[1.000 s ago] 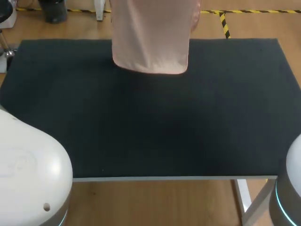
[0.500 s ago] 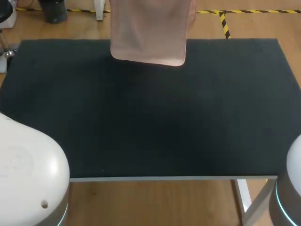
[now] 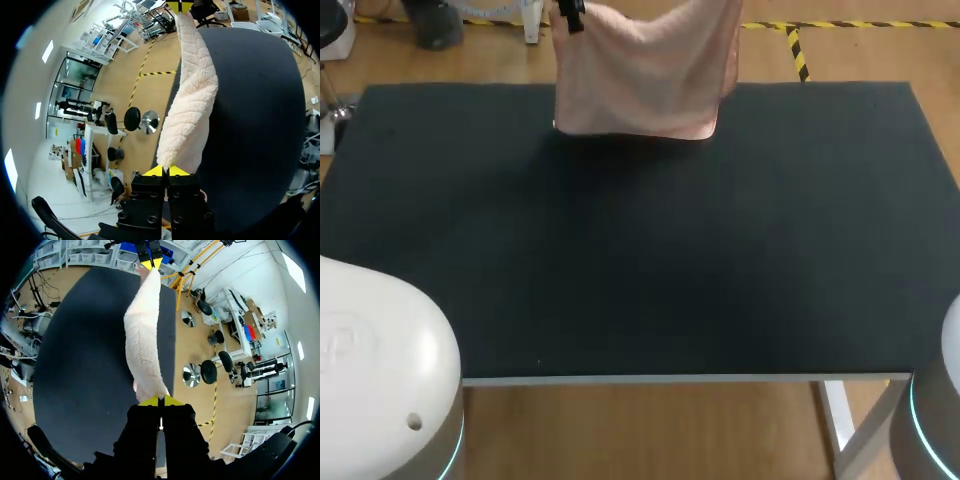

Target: Fold the towel

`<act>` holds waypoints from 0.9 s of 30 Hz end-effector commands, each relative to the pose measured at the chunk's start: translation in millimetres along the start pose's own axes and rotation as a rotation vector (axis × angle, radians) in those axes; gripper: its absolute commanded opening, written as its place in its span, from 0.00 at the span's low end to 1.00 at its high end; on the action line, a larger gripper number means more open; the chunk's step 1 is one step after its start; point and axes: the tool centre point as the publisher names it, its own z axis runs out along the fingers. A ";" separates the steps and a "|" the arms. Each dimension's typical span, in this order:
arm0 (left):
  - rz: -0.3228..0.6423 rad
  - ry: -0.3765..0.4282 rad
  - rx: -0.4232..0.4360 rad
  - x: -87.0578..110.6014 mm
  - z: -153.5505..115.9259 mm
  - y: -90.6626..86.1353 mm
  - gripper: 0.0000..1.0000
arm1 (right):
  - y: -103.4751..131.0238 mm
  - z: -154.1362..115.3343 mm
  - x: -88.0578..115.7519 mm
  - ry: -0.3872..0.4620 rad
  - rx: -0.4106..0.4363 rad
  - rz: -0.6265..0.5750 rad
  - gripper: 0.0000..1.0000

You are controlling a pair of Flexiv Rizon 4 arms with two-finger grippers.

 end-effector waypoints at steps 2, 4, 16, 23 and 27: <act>-0.014 0.020 -0.006 36.0 -8.5 17.2 0.00 | 0.3 7.1 44.5 0.041 -0.019 -0.014 0.00; -0.028 0.038 -0.011 50.1 -9.9 23.3 0.00 | 2.0 13.2 56.2 0.071 -0.018 -0.023 0.00; -0.037 0.140 -0.031 104.8 -4.6 36.3 0.00 | -2.0 21.9 90.3 0.155 -0.020 -0.008 0.00; -0.038 0.239 -0.056 119.2 27.4 30.6 0.00 | -12.6 61.0 96.1 0.192 0.024 0.010 0.00; -0.042 0.289 -0.048 120.7 49.5 32.7 0.00 | -19.5 85.9 98.5 0.207 0.031 0.048 0.00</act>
